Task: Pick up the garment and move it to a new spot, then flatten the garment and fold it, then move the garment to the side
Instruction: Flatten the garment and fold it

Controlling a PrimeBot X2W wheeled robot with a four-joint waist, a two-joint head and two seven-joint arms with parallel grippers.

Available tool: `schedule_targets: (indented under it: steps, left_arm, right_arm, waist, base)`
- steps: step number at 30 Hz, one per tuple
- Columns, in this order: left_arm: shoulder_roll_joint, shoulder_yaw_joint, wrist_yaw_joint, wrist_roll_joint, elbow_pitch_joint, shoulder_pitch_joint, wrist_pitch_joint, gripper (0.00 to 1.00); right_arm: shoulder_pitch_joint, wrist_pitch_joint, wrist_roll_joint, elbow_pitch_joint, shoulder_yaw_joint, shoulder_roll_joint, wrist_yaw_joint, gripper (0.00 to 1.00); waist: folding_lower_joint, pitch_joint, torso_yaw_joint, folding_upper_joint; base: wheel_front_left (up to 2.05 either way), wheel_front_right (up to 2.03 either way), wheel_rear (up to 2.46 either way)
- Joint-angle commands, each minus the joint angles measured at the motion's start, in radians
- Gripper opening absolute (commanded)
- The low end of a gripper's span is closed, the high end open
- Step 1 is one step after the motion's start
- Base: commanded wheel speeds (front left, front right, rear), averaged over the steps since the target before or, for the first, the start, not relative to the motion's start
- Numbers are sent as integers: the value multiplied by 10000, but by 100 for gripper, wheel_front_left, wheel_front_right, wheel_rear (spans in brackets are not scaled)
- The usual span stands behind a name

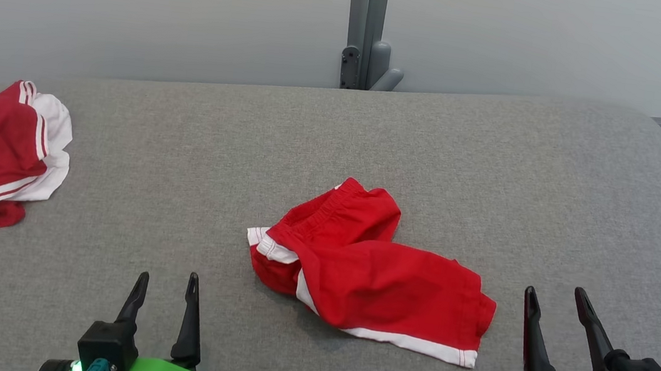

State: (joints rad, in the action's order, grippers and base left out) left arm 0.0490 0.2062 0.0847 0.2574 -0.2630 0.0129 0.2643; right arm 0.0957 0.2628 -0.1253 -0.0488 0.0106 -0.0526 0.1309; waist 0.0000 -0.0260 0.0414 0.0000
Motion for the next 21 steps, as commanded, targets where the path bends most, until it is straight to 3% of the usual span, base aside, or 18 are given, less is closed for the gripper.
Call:
schedule_targets:
  steps: [1, 14, 21]
  left_arm:
    - [26, -34, 50, 4, 56, 163, -3, 100]
    - [26, -16, 106, 36, 128, 261, -3, 100]
    - [26, 62, 44, -3, 78, 119, -3, 100]
  right_arm:
    - [-92, 34, 42, -61, 13, 1, -3, 100]
    - [-114, 34, 126, -369, 9, 13, -3, 100]
    - [60, 33, 692, -2099, 105, -19, -3, 100]
  waist:
    - [0, -38, 52, 0]
    - [0, -70, 261, 0]
    - [0, 94, 387, 0]
  base:
    - [0, 0, 0]
    - [0, 0, 0]
    - [0, 0, 0]
